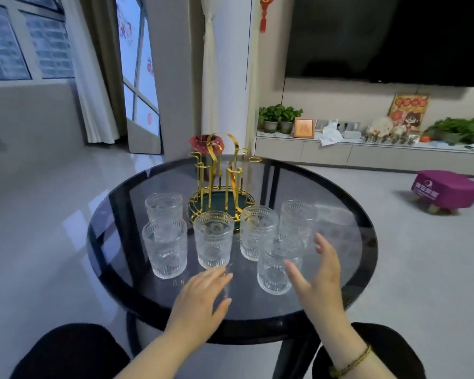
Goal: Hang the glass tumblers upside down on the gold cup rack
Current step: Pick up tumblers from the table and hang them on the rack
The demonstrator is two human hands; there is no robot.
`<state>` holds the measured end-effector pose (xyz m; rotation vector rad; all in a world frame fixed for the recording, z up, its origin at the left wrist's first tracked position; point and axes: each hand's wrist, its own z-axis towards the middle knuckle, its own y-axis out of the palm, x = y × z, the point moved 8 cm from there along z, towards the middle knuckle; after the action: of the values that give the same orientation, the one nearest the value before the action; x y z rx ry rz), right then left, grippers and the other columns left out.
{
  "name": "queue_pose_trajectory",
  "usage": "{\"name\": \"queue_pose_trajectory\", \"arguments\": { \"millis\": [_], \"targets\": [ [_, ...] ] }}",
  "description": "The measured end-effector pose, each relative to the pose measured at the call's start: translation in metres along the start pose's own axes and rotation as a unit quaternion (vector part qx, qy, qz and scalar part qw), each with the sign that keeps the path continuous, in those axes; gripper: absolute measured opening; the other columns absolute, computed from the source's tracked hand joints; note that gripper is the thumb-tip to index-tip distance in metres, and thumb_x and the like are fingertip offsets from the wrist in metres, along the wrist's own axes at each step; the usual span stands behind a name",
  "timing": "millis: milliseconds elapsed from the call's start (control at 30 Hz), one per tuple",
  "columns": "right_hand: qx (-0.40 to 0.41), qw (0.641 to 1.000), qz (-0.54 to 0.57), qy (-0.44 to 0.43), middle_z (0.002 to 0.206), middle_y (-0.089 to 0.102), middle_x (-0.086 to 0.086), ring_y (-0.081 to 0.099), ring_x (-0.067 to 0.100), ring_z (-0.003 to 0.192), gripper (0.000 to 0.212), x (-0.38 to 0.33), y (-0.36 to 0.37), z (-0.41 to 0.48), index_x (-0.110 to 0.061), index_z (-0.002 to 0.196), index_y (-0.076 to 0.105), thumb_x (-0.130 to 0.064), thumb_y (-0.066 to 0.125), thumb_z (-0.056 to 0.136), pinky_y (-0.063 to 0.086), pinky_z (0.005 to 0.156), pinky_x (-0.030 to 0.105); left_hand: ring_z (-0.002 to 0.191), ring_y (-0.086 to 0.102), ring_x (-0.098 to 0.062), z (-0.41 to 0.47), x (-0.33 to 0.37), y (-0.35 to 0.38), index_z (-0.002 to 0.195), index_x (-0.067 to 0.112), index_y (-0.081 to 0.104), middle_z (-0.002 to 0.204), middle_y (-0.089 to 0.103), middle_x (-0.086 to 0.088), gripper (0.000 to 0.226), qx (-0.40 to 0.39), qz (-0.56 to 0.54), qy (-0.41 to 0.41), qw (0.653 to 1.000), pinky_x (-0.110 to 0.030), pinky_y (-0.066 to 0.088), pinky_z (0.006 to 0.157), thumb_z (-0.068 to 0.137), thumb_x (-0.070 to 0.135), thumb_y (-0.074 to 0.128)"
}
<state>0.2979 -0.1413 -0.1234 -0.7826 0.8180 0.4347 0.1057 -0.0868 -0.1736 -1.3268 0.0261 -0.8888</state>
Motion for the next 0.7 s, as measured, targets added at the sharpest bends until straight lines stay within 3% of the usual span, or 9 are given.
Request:
{"name": "queue_pose_trajectory", "arguments": {
  "millis": [100,200,300,400,567,700],
  "targets": [
    [-0.058,0.996,0.035,0.056,0.139,0.035,0.005,0.032,0.019,0.128,0.093,0.025,0.030,-0.018,-0.017,0.136,0.019,-0.026,0.076,0.063,0.027,0.107,0.032,0.139,0.006,-0.005,0.006,-0.009,0.018,0.139,0.031,0.013,0.152,0.011,0.010,0.057,-0.053,0.056,-0.014,0.997,-0.025,0.001,0.113,0.090,0.044,0.038],
    [-0.066,0.995,0.030,0.073,0.145,0.032,0.004,0.030,0.018,0.133,0.105,0.033,0.047,-0.019,-0.023,0.137,0.012,-0.031,0.079,0.058,0.031,0.109,0.039,0.139,0.003,-0.006,0.009,-0.013,0.031,0.139,0.031,0.015,0.153,0.008,0.007,0.054,-0.104,0.099,-0.005,0.990,-0.028,-0.002,0.114,0.090,0.047,0.032],
    [-0.062,0.992,-0.013,0.109,0.147,0.030,0.004,0.036,0.022,0.130,0.115,0.041,0.054,-0.016,-0.026,0.138,-0.001,-0.037,0.079,0.056,0.040,0.100,0.035,0.140,0.001,-0.006,0.010,-0.015,0.034,0.139,0.031,0.016,0.153,0.008,0.007,0.052,-0.099,0.118,0.000,0.988,-0.029,-0.002,0.114,0.091,0.047,0.029],
    [-0.075,0.986,-0.057,0.140,0.138,0.044,0.010,0.049,0.029,0.118,0.117,0.049,0.058,-0.016,-0.026,0.137,-0.006,-0.040,0.078,0.057,0.047,0.089,0.037,0.139,0.001,-0.005,0.010,-0.016,0.034,0.139,0.032,0.015,0.153,0.008,0.007,0.053,-0.099,0.119,-0.001,0.988,-0.028,-0.003,0.114,0.091,0.048,0.029],
    [-0.051,0.984,-0.095,0.140,0.127,0.054,0.008,0.048,0.030,0.117,0.100,0.049,0.058,-0.015,-0.021,0.133,0.015,-0.042,0.075,0.056,0.044,0.096,0.041,0.139,0.001,-0.004,0.009,-0.015,0.033,0.138,0.033,0.016,0.153,0.008,0.009,0.052,-0.093,0.115,-0.003,0.989,-0.027,-0.004,0.114,0.090,0.048,0.029],
    [-0.045,0.984,-0.076,0.154,0.109,0.060,0.006,0.055,0.029,0.103,0.077,0.049,0.056,-0.014,-0.019,0.117,0.030,-0.037,0.074,0.058,0.049,0.079,0.035,0.139,0.002,-0.005,0.009,-0.013,0.031,0.138,0.032,0.018,0.153,0.009,0.008,0.052,-0.090,0.099,-0.004,0.991,-0.027,-0.004,0.114,0.090,0.046,0.032]
  ]
}}
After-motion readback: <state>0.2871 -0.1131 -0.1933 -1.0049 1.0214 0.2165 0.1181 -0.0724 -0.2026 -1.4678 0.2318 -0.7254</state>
